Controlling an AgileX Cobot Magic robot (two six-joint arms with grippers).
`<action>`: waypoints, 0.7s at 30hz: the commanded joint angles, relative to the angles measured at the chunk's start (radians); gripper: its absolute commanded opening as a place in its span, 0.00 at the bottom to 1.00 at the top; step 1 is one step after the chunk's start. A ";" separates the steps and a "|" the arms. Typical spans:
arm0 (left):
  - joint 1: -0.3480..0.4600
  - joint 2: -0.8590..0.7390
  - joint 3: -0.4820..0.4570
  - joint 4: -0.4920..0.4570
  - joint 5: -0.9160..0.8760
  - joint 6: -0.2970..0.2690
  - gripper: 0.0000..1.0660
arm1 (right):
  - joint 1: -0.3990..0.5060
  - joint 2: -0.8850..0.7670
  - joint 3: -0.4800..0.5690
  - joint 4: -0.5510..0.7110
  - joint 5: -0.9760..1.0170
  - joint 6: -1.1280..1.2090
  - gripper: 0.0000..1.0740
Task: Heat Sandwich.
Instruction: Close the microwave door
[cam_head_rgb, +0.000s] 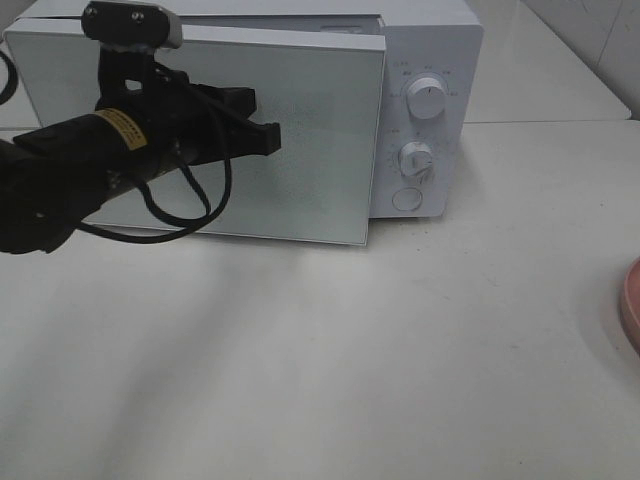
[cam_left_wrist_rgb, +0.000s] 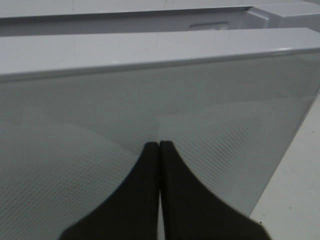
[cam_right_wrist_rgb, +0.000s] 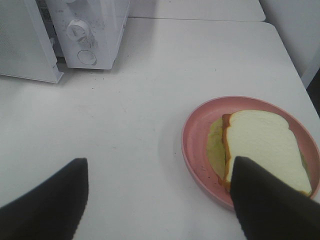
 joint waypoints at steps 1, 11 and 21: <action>-0.021 0.045 -0.072 -0.027 0.016 0.004 0.00 | -0.004 -0.028 0.001 -0.001 -0.008 0.008 0.70; -0.027 0.123 -0.181 -0.037 0.023 0.001 0.00 | -0.004 -0.028 0.001 -0.001 -0.008 0.008 0.70; -0.027 0.210 -0.303 -0.038 0.071 0.001 0.00 | -0.004 -0.028 0.001 -0.001 -0.008 0.007 0.70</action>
